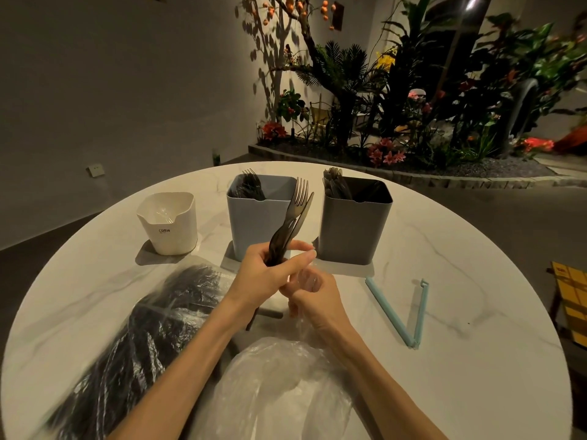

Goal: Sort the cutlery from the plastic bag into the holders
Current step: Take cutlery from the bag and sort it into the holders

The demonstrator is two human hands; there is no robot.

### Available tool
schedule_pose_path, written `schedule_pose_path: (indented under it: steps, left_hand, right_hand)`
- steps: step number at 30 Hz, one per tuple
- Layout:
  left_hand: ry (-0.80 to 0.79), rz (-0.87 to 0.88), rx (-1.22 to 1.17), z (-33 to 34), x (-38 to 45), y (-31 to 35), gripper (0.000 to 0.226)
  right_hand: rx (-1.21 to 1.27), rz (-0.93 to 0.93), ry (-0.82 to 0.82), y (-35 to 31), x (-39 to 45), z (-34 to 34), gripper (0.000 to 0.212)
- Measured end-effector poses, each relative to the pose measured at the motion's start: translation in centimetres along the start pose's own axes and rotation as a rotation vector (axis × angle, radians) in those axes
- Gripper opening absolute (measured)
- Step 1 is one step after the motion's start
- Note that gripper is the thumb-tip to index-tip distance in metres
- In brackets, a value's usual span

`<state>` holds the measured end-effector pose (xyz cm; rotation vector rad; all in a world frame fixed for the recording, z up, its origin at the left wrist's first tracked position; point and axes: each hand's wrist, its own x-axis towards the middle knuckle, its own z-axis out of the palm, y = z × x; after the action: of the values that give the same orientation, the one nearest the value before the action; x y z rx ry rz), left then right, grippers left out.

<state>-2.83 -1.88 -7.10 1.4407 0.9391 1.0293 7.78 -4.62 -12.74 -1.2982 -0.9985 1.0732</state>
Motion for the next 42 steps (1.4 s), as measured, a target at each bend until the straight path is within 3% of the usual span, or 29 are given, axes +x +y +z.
schedule_pose_path:
  steps: [3,8,12,15,18,20,21,25,27,30,34,39,42]
  left_hand:
    - [0.012,-0.083,0.05,0.3,0.0,-0.3,0.02]
    - [-0.022,-0.132,0.071,0.3,0.1,-0.3,0.02]
    - [-0.159,-0.023,0.037,-0.5,-0.1,0.3,0.024]
    - [-0.144,0.035,0.015,-1.1,0.1,0.2,0.031]
    - [-0.153,0.043,0.048,-1.4,0.2,0.0,0.031]
    - [-0.148,0.03,0.059,-1.3,0.3,-0.3,0.029]
    - [-0.122,0.002,0.045,-1.2,0.4,-0.4,0.028]
    - [-0.025,-0.113,-0.065,-1.2,0.7,-1.2,0.028]
    - [-0.009,-0.117,-0.106,-1.4,0.8,-1.4,0.024]
    - [0.016,-0.097,-0.174,-1.5,0.7,-0.7,0.012]
    - [0.028,-0.08,-0.266,-2.2,0.2,0.7,0.022]
    - [-0.111,-0.02,-0.265,-3.6,-1.8,2.3,0.073]
    - [-0.022,-0.03,-0.096,-4.9,-2.7,3.9,0.046]
  right_hand:
    - [-0.147,-0.021,-0.059,0.7,-0.1,0.2,0.025]
    - [-0.106,-0.111,-0.093,0.7,-0.3,0.2,0.039]
    - [-0.088,-0.159,-0.078,0.3,-0.3,0.0,0.019]
    - [-0.038,-0.04,-0.073,-0.8,-0.7,1.1,0.031]
    - [0.006,0.02,-0.051,-0.4,0.0,1.6,0.059]
    - [-0.059,-0.055,-0.086,-0.5,0.1,0.7,0.017]
    - [-0.054,-0.068,-0.11,-0.6,0.0,0.3,0.005]
    - [-0.149,-0.057,-0.046,0.0,0.3,-0.7,0.013]
    - [-0.223,-0.017,-0.016,0.1,0.2,-0.8,0.027]
    - [-0.032,-0.024,-0.021,-2.3,-0.3,-1.3,0.033]
    - [0.334,-0.124,-0.056,-8.0,-0.1,-1.1,0.041]
    - [0.409,-0.095,-0.076,-12.5,1.1,2.1,0.015]
    - [0.276,-0.021,-0.195,-13.2,1.8,4.7,0.031]
